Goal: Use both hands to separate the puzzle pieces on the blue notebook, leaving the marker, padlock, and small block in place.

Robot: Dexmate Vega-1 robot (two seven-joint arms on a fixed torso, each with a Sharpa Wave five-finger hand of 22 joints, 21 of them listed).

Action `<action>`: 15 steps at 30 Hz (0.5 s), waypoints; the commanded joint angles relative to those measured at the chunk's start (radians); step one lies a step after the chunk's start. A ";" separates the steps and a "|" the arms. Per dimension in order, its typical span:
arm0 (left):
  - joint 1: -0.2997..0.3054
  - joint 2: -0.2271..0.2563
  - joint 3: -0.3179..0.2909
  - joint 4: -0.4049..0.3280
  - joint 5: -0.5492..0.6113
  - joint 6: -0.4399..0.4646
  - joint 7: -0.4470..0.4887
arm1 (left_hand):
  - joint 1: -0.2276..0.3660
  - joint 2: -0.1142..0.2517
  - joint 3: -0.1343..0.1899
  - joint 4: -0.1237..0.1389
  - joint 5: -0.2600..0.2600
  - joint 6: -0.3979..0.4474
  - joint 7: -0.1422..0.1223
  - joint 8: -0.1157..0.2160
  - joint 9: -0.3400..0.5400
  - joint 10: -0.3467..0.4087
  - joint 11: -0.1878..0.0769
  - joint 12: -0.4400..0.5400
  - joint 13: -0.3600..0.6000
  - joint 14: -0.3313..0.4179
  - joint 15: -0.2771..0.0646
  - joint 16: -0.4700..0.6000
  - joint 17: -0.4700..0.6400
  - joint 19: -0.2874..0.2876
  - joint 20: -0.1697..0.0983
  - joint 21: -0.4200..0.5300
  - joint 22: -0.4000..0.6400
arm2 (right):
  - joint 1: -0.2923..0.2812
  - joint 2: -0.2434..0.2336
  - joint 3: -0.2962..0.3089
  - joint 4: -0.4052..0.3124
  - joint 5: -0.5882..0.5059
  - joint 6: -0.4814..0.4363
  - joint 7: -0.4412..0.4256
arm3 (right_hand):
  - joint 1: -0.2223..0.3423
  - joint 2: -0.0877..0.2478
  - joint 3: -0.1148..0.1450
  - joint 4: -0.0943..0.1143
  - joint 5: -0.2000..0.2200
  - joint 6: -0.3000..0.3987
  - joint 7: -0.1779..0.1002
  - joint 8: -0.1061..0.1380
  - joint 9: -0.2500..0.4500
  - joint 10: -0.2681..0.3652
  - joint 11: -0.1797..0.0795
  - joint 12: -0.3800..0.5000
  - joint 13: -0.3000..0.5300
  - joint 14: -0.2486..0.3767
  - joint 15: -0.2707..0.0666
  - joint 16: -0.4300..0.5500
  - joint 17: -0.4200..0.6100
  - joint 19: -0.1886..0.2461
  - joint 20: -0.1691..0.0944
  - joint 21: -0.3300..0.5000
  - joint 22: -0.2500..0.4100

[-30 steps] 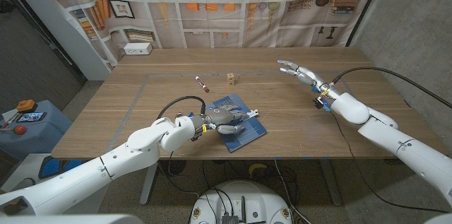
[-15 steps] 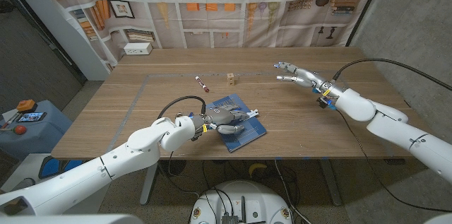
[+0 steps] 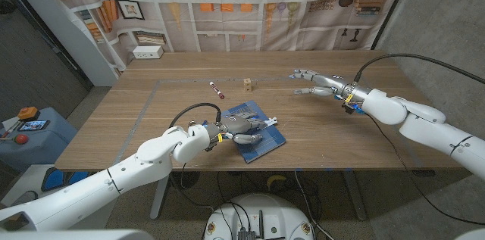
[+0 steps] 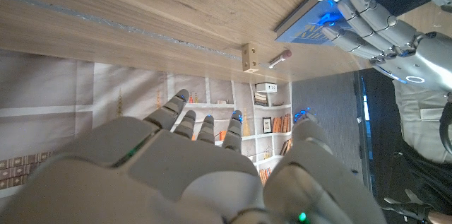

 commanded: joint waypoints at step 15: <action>0.019 0.003 -0.005 -0.019 0.014 0.027 0.012 | 0.016 0.096 0.009 -0.016 0.001 0.018 0.002 0.009 0.006 0.023 0.000 0.007 0.005 0.013 -0.125 0.000 0.002 -0.093 -0.079 0.006 0.002 | -0.007 -0.097 -0.005 -0.294 -0.164 -0.296 0.187 | 0.131 -0.054 0.041 0.003 0.035 -0.035 -0.010 0.011 0.012 -0.092 0.027 0.003 0.006 -0.048 0.086 0.004 0.003 -0.017 0.080 0.004 0.004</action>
